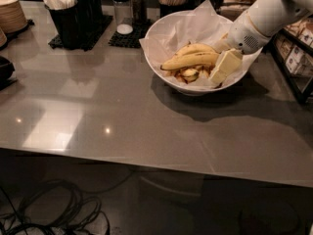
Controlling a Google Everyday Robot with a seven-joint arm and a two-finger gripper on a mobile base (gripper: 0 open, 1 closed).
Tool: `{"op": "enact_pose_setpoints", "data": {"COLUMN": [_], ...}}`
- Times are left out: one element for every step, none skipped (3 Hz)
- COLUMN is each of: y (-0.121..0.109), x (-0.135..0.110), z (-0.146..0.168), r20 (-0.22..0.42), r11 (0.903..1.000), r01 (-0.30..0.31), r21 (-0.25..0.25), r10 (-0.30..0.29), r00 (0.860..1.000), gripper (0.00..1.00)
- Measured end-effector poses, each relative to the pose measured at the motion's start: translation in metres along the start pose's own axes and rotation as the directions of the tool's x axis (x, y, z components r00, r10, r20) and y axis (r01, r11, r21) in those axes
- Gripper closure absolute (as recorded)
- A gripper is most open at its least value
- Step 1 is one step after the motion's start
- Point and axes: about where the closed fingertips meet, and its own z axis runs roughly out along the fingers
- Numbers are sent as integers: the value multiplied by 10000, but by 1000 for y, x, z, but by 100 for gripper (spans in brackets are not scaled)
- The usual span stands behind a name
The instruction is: Pick banana from white bowl
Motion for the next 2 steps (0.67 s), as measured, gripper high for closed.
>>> {"op": "enact_pose_setpoints", "data": {"y": [0, -2], "x": [1, -9], "z": [-14, -35], "r20": [-238, -616], "r11": [9987, 9950], "r01": [-81, 281], "r21": [507, 961], "r10": [93, -222], "r00": [9997, 9979], "gripper": [14, 0]}}
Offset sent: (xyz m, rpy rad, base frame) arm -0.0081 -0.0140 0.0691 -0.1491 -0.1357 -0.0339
